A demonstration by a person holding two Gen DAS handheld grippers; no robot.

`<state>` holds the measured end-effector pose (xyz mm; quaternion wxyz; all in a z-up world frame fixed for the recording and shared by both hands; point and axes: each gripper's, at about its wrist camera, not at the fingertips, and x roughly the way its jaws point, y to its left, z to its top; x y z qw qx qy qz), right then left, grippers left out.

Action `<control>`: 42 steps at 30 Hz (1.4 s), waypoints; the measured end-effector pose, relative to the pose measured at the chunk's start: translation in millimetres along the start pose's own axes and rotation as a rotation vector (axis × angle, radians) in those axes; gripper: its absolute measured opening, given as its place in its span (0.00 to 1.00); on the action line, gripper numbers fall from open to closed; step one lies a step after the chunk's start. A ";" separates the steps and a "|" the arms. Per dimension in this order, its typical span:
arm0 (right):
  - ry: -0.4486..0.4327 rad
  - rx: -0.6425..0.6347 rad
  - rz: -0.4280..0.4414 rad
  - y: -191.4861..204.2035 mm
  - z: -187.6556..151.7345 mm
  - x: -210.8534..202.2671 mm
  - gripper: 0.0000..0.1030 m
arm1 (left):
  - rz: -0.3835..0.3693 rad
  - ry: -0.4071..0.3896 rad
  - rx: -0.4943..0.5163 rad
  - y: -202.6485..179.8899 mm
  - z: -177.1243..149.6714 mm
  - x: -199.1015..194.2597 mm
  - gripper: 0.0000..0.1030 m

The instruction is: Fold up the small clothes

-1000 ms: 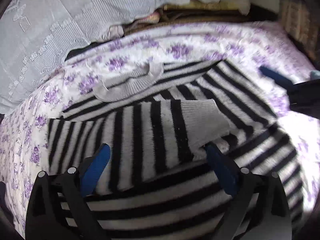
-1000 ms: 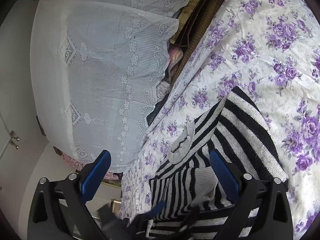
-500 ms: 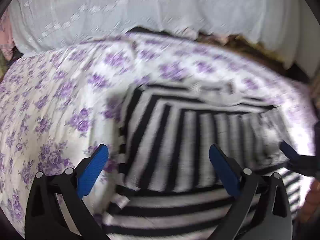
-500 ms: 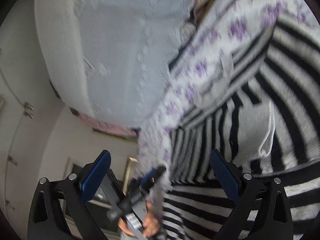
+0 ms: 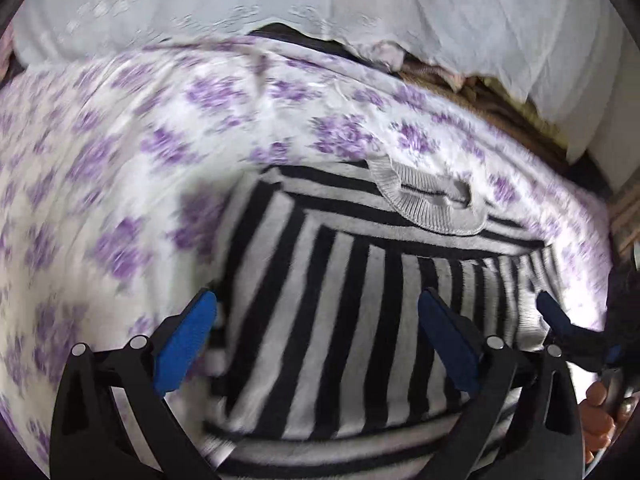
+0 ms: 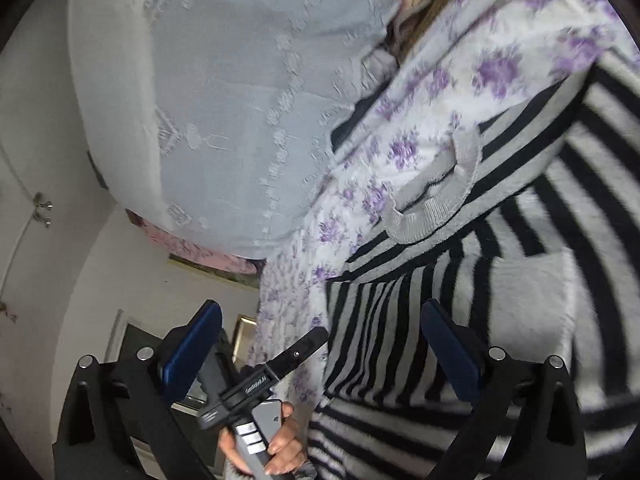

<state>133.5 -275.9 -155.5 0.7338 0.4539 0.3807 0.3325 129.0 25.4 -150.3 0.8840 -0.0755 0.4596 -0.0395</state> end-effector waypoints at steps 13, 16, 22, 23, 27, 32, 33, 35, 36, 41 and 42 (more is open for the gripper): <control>0.053 -0.071 -0.027 4.5 -13.0 -2.3 0.96 | -0.044 -0.056 0.093 -17.0 -19.4 0.8 0.95; 0.042 -0.078 -0.022 -10.5 -12.0 3.1 0.94 | 0.068 0.013 0.172 -31.8 -27.7 28.6 0.96; 0.059 -0.096 -0.013 13.1 -25.9 -16.2 0.97 | 0.024 -0.050 0.181 -39.1 -36.6 -3.1 0.95; 0.072 -0.105 -0.008 14.4 -29.4 -18.9 0.97 | -0.005 -0.045 0.178 -37.5 -37.4 -7.1 0.95; 0.100 -0.027 -0.096 -11.7 -38.2 -20.3 0.96 | -0.033 0.039 0.193 -36.7 -54.2 -1.0 0.95; 0.066 -0.005 -0.095 -8.1 -49.1 -47.2 0.97 | 0.009 -0.001 0.210 -41.3 -76.9 -26.2 0.95; 0.054 -0.025 -0.082 -2.2 -54.8 -57.8 0.97 | -0.014 -0.016 0.204 -40.1 -83.8 -37.7 0.95; 0.039 -0.047 -0.111 3.8 -62.6 -73.3 0.96 | -0.034 -0.021 0.190 -33.8 -92.4 -50.0 0.95; 0.029 -0.060 -0.125 4.8 -65.7 -81.2 0.96 | -0.034 -0.027 0.183 -30.4 -96.5 -55.2 0.95; -0.088 -0.165 -0.242 4.0 -97.7 -144.4 0.97 | -0.055 -0.048 0.079 12.8 -119.8 -86.2 0.95; -0.115 -0.173 -0.258 0.9 -103.6 -158.3 0.97 | -0.065 -0.046 0.047 24.1 -124.2 -90.9 0.95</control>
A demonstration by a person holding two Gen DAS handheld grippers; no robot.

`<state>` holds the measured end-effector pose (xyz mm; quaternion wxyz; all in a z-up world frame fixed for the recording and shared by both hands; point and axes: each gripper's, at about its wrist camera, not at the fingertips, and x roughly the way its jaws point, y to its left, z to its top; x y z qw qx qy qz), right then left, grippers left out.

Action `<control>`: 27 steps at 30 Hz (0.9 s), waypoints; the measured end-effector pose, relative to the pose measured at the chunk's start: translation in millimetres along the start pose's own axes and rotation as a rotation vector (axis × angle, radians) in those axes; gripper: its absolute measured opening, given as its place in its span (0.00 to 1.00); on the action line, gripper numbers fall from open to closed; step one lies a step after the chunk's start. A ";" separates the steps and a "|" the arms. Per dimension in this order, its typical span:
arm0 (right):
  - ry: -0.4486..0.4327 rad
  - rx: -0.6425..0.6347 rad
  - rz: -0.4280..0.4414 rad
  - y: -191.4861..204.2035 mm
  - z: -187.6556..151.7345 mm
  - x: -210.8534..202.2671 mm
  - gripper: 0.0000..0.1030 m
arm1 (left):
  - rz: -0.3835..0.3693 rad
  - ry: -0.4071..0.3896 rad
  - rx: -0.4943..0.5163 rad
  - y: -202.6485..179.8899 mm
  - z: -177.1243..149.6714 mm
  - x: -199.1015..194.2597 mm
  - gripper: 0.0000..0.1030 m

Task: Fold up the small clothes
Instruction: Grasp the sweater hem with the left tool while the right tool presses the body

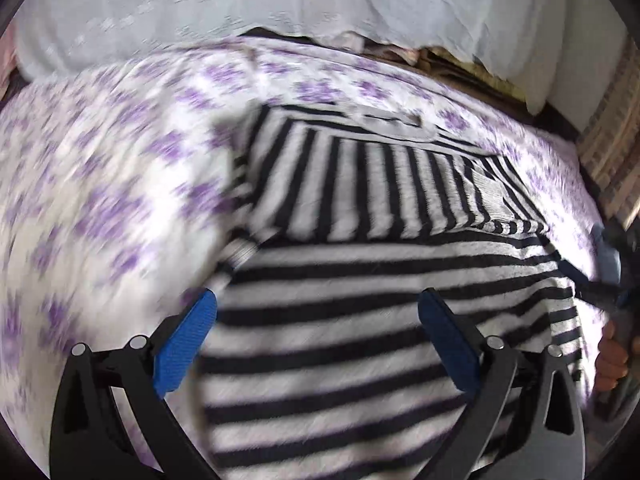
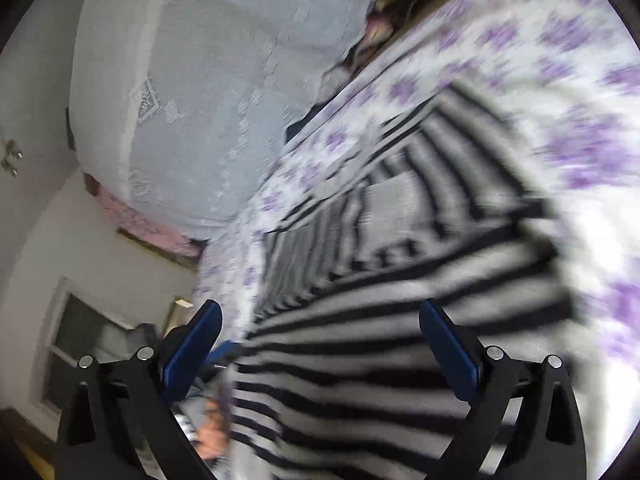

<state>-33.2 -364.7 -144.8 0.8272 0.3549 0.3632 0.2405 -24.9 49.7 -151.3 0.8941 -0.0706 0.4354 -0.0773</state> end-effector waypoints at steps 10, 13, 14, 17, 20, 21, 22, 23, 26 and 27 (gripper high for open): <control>-0.067 0.015 -0.105 -47.6 -47.8 -65.3 0.96 | -0.146 0.122 -0.125 42.5 -44.9 -3.9 0.95; -0.034 -0.020 -0.110 -42.8 -55.1 -62.1 0.97 | -0.155 0.138 -0.071 30.2 -56.8 -4.9 0.95; -0.021 -0.034 -0.118 -41.7 -57.8 -59.8 0.97 | -0.166 0.145 -0.055 26.8 -60.4 -5.2 0.95; 0.016 -0.092 -0.146 -32.5 -66.4 -51.9 0.97 | -0.186 0.152 -0.022 19.1 -69.8 -7.0 0.95; 0.070 -0.171 -0.165 -19.8 -78.6 -43.4 0.97 | -0.223 0.151 -0.001 13.0 -75.9 -10.0 0.95; 0.082 -0.193 -0.167 -14.6 -83.1 -42.2 0.97 | -0.236 0.151 0.005 11.0 -76.4 -10.3 0.95; 0.091 -0.207 -0.164 -11.7 -86.0 -41.4 0.97 | -0.243 0.152 0.012 8.4 -77.0 -10.1 0.95; 0.102 -0.221 -0.159 -9.6 -88.4 -39.8 0.97 | -0.248 0.155 0.017 7.1 -76.6 -8.4 0.95; 0.135 -0.240 -0.141 -5.7 -85.0 -25.0 0.97 | -0.238 0.159 0.038 1.4 -68.1 2.0 0.96; 0.140 -0.244 -0.135 -5.2 -82.3 -20.2 0.97 | -0.231 0.158 0.042 0.5 -64.6 6.0 0.96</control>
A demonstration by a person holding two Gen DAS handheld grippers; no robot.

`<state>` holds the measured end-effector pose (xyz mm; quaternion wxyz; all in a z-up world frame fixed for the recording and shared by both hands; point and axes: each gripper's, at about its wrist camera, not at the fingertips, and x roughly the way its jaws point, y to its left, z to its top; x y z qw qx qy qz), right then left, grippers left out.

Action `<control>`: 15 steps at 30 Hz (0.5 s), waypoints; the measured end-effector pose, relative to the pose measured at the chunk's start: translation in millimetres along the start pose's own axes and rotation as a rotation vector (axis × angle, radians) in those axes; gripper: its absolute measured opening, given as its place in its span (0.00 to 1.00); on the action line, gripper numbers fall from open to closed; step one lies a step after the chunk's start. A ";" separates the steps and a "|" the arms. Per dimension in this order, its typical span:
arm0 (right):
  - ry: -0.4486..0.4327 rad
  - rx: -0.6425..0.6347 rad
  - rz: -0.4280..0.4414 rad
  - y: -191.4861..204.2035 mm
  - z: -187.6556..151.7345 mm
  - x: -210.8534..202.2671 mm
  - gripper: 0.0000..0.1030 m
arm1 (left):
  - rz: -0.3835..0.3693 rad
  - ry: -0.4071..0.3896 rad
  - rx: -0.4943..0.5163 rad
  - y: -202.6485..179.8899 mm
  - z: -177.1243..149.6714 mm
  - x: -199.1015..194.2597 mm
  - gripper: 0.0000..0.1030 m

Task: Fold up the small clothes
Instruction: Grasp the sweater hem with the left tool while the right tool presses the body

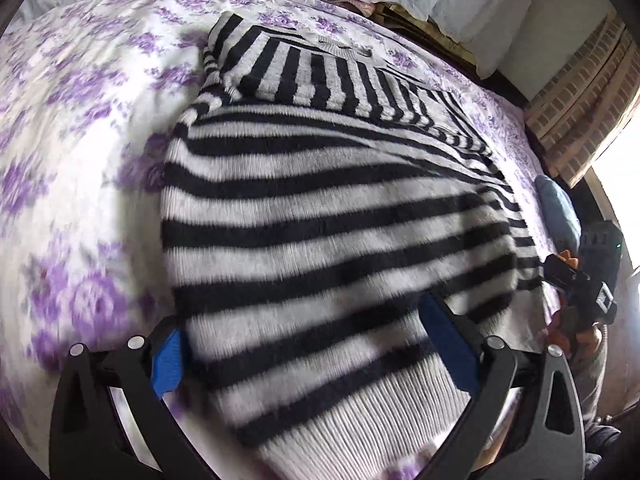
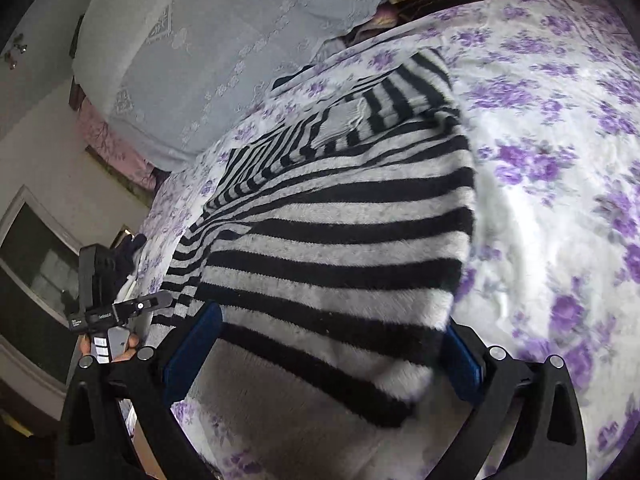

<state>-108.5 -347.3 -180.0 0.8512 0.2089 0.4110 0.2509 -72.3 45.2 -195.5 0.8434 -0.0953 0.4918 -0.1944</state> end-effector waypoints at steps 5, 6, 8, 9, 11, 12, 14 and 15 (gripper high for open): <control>0.004 -0.037 0.030 8.6 0.6 4.5 0.97 | 0.016 -0.001 0.042 -7.1 -2.8 2.2 0.95; 0.011 -0.045 0.048 11.2 -2.0 3.1 0.97 | 0.010 -0.004 0.059 -11.3 -7.5 0.2 0.95; 0.039 -0.077 0.113 19.9 -10.4 2.8 0.97 | 0.030 -0.015 0.115 -24.4 -17.8 -1.8 0.95; 0.047 -0.095 0.118 23.2 -12.2 4.1 0.97 | 0.057 -0.021 0.135 -28.7 -19.7 -1.4 0.95; 0.064 -0.106 0.103 25.7 -11.7 8.6 0.97 | 0.105 -0.019 0.157 -32.5 -20.2 3.8 0.95; 0.066 -0.095 0.105 23.4 -10.3 10.6 0.97 | 0.111 -0.016 0.153 -31.7 -19.6 5.1 0.95; 0.054 -0.076 0.125 20.5 -8.4 8.8 0.97 | 0.115 -0.023 0.150 -30.9 -19.4 4.2 0.95; 0.051 -0.073 0.128 20.0 -9.2 8.5 0.97 | 0.119 -0.029 0.152 -31.6 -19.4 3.6 0.95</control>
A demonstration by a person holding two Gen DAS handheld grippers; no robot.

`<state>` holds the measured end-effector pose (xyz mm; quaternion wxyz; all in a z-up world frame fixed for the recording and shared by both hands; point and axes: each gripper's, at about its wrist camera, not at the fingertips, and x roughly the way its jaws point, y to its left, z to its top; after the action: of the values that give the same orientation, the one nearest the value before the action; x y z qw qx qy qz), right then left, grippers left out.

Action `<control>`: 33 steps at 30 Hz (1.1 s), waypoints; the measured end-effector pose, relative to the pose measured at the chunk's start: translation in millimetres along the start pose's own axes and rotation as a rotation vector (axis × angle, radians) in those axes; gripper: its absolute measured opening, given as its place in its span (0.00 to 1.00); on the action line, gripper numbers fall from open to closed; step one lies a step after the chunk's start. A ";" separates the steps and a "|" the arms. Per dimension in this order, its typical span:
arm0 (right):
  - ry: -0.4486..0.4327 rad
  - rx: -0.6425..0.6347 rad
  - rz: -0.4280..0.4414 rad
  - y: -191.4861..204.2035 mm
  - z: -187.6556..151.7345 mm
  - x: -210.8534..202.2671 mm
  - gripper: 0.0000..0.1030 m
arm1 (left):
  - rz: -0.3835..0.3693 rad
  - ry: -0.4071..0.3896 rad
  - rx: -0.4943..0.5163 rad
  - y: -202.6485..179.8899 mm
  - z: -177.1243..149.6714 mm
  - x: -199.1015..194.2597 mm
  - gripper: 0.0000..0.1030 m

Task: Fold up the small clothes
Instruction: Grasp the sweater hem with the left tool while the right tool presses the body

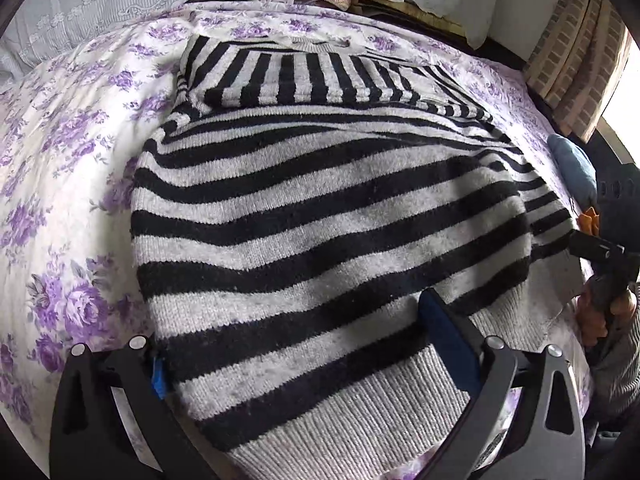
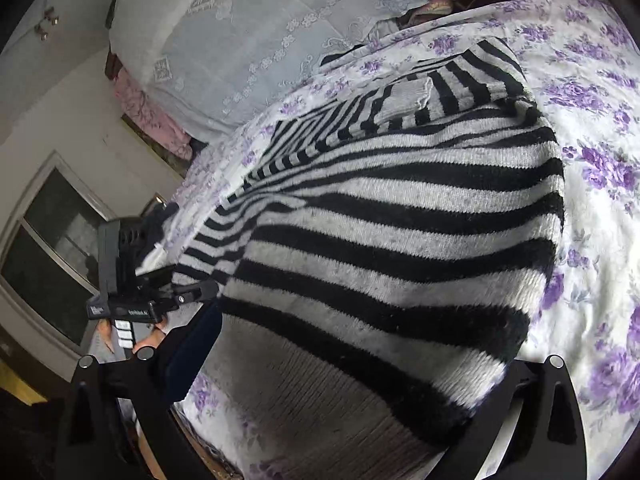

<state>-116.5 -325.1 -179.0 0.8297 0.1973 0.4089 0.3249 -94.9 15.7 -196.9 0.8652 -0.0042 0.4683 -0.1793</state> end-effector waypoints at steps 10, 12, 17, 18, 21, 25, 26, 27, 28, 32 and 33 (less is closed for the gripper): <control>-0.020 0.017 0.011 -3.9 -0.9 -4.2 0.97 | 0.043 -0.058 0.023 -2.8 1.0 -10.4 0.75; -0.020 0.021 0.013 -4.6 -1.0 -4.2 0.97 | 0.052 -0.060 0.031 -4.5 0.9 -10.5 0.75; -0.021 0.022 0.012 -4.8 -0.9 -3.6 0.97 | 0.068 -0.075 0.042 -7.2 0.3 -13.1 0.74; -0.022 0.022 0.013 -4.7 -0.7 -3.4 0.97 | 0.074 -0.080 0.047 -7.6 0.4 -13.9 0.72; -0.022 0.022 0.013 -5.0 0.1 -3.0 0.97 | 0.083 -0.089 0.053 -9.0 0.3 -15.4 0.69; -0.026 0.026 0.015 -4.6 -0.4 -3.5 0.96 | 0.080 -0.101 0.046 -7.2 0.4 -18.9 0.56; -0.030 0.029 0.014 -4.6 -0.3 -4.3 0.96 | 0.074 -0.107 0.041 -6.3 0.7 -20.7 0.53; -0.037 0.035 0.010 -3.8 -0.2 -5.5 0.96 | 0.055 -0.113 0.030 -3.5 1.5 -23.2 0.49; -0.043 0.042 0.008 -2.6 0.0 -6.5 0.97 | 0.038 -0.116 0.017 -0.6 2.4 -24.8 0.45; -0.058 0.025 -0.003 4.6 1.2 -9.5 0.88 | -0.038 -0.106 -0.039 11.8 6.4 -27.5 0.30; -0.060 0.023 -0.014 4.8 2.0 -10.3 0.83 | -0.067 -0.103 -0.057 15.4 7.5 -28.3 0.27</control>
<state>-121.4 -329.0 -169.3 0.8416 0.2137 0.3888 0.3080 -98.2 37.8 -172.5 0.8813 -0.0538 0.4276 -0.1941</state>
